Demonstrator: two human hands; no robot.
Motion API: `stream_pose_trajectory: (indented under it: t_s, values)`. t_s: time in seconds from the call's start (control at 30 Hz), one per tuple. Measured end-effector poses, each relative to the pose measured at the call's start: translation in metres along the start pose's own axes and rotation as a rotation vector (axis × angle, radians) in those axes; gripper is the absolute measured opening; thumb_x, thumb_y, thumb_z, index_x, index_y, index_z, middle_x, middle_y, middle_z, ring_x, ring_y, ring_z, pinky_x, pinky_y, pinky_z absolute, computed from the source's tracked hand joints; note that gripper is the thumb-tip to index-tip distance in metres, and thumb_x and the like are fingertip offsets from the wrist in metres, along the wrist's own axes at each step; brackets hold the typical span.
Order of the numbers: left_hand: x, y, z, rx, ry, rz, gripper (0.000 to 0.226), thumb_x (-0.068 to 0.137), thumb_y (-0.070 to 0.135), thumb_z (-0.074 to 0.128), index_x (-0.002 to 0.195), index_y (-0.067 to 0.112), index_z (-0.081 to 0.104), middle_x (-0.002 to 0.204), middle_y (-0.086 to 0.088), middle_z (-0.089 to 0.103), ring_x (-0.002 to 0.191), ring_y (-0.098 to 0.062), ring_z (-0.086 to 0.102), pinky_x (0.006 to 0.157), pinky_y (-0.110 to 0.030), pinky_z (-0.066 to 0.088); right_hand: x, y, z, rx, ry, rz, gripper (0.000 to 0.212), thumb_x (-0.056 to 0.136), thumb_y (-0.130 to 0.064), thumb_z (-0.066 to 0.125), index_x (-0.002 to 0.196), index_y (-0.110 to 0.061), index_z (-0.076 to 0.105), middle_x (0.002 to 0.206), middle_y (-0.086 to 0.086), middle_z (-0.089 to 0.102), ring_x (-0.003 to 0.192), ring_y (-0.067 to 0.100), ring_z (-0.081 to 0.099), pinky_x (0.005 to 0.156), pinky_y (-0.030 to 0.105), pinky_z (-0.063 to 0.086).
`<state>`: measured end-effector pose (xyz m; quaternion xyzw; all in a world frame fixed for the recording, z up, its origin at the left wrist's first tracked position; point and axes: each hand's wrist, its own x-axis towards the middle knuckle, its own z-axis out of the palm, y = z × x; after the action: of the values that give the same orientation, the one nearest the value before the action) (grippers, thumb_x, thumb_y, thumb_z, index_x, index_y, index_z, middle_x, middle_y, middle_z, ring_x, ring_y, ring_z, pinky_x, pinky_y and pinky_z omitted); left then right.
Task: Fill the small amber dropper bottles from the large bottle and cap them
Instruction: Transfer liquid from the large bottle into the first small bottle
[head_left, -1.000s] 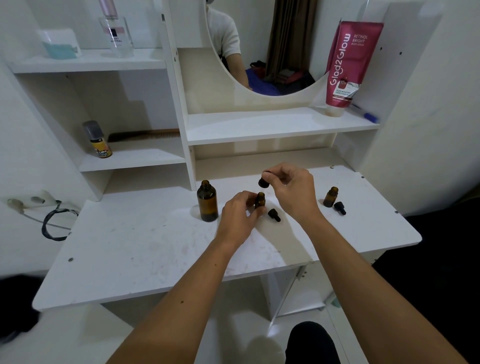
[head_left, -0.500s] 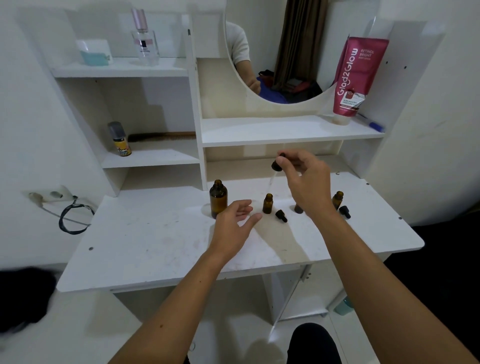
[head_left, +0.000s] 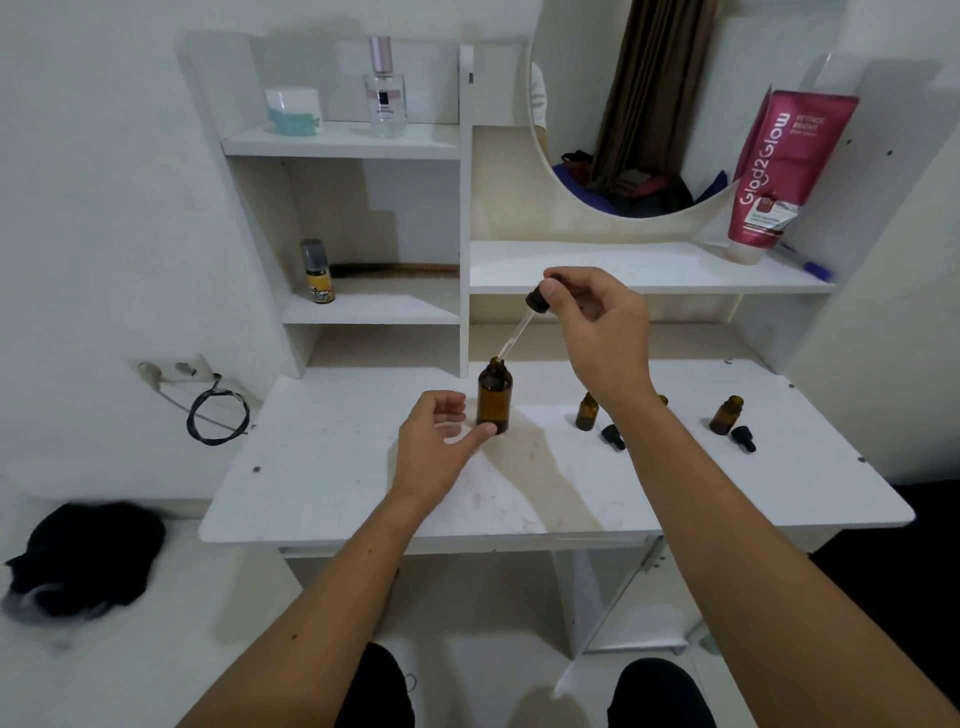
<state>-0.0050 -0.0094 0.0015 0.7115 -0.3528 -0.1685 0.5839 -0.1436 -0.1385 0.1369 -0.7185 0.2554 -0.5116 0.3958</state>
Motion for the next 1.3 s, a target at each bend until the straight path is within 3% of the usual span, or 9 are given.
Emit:
stream_pose_trajectory:
  t_s: [0.13, 0.23, 0.43, 0.6, 0.77, 0.9, 1.03, 1.13, 1.3]
  values:
    - [0.012, -0.001, 0.007, -0.024, -0.053, -0.017, 0.068, 0.074, 0.035, 0.093, 0.132, 0.025, 0.059, 0.128, 0.006, 0.066, 0.113, -0.012, 0.065, 0.099, -0.027, 0.055, 0.002, 0.002, 0.008, -0.050, -0.028, -0.026, 0.018, 0.100, -0.020, 0.073, 0.115, -0.013, 0.078, 0.103, -0.006, 0.079, 0.097, 0.005, 0.074, 0.091, 0.016, 0.057]
    - [0.018, 0.001, 0.013, -0.011, -0.088, -0.002, 0.058, 0.077, 0.032, 0.091, 0.127, 0.027, 0.062, 0.124, 0.011, 0.068, 0.114, -0.012, 0.064, 0.103, -0.029, 0.053, 0.003, 0.006, 0.012, -0.096, -0.073, -0.044, 0.018, 0.099, -0.019, 0.073, 0.115, -0.013, 0.077, 0.104, -0.005, 0.078, 0.098, 0.007, 0.074, 0.092, 0.018, 0.058]
    - [0.023, -0.002, 0.014, 0.001, -0.087, 0.005, 0.044, 0.082, 0.026, 0.087, 0.119, 0.030, 0.063, 0.115, 0.011, 0.071, 0.109, -0.011, 0.066, 0.102, -0.032, 0.055, 0.001, 0.018, 0.026, -0.170, -0.197, 0.026, 0.014, 0.097, -0.019, 0.076, 0.110, -0.012, 0.079, 0.098, -0.002, 0.079, 0.093, 0.009, 0.075, 0.090, 0.019, 0.058]
    - [0.023, -0.002, 0.015, 0.010, -0.088, 0.027, 0.043, 0.083, 0.026, 0.086, 0.120, 0.027, 0.064, 0.116, 0.009, 0.071, 0.109, -0.012, 0.066, 0.101, -0.030, 0.055, -0.002, 0.025, 0.033, -0.200, -0.189, 0.115, 0.007, 0.095, -0.018, 0.078, 0.100, -0.013, 0.082, 0.087, -0.008, 0.077, 0.079, -0.002, 0.068, 0.077, 0.008, 0.052]
    - [0.023, -0.003, 0.014, 0.026, -0.085, 0.036, 0.043, 0.084, 0.025, 0.086, 0.122, 0.023, 0.065, 0.114, 0.010, 0.071, 0.107, -0.010, 0.067, 0.098, -0.026, 0.055, -0.004, 0.030, 0.035, -0.231, -0.184, 0.107, 0.005, 0.094, -0.012, 0.078, 0.090, -0.011, 0.081, 0.084, -0.002, 0.079, 0.080, 0.010, 0.073, 0.077, 0.014, 0.056]
    - [0.023, -0.002, 0.015, 0.041, -0.084, 0.032, 0.046, 0.084, 0.026, 0.086, 0.124, 0.021, 0.065, 0.115, 0.010, 0.070, 0.108, -0.011, 0.066, 0.098, -0.024, 0.054, -0.006, 0.031, 0.032, -0.249, -0.224, 0.079, 0.005, 0.096, -0.016, 0.077, 0.098, -0.015, 0.082, 0.084, -0.011, 0.076, 0.078, -0.004, 0.070, 0.082, 0.013, 0.056]
    - [0.021, -0.001, 0.017, 0.063, -0.072, 0.017, 0.050, 0.085, 0.028, 0.085, 0.128, 0.020, 0.062, 0.119, 0.008, 0.068, 0.110, -0.013, 0.064, 0.102, -0.028, 0.054, -0.008, 0.025, 0.029, -0.235, -0.224, 0.051, 0.014, 0.098, -0.019, 0.075, 0.110, -0.014, 0.079, 0.094, -0.008, 0.077, 0.087, -0.003, 0.070, 0.086, 0.011, 0.054]
    - [0.016, 0.001, 0.020, 0.058, -0.053, -0.008, 0.061, 0.084, 0.029, 0.086, 0.136, 0.020, 0.056, 0.125, 0.006, 0.067, 0.113, -0.012, 0.063, 0.103, -0.028, 0.052, -0.005, 0.017, 0.027, -0.204, -0.200, 0.029, 0.017, 0.099, -0.018, 0.074, 0.114, -0.011, 0.079, 0.101, -0.002, 0.079, 0.093, 0.006, 0.073, 0.091, 0.015, 0.055]
    - [0.006, 0.001, 0.019, 0.050, -0.004, -0.023, 0.070, 0.079, 0.031, 0.089, 0.138, 0.019, 0.053, 0.125, 0.003, 0.066, 0.113, -0.012, 0.062, 0.102, -0.027, 0.052, 0.000, 0.001, 0.014, -0.125, -0.132, -0.015, 0.017, 0.100, -0.017, 0.071, 0.116, -0.013, 0.077, 0.105, -0.003, 0.078, 0.098, 0.006, 0.073, 0.091, 0.014, 0.056]
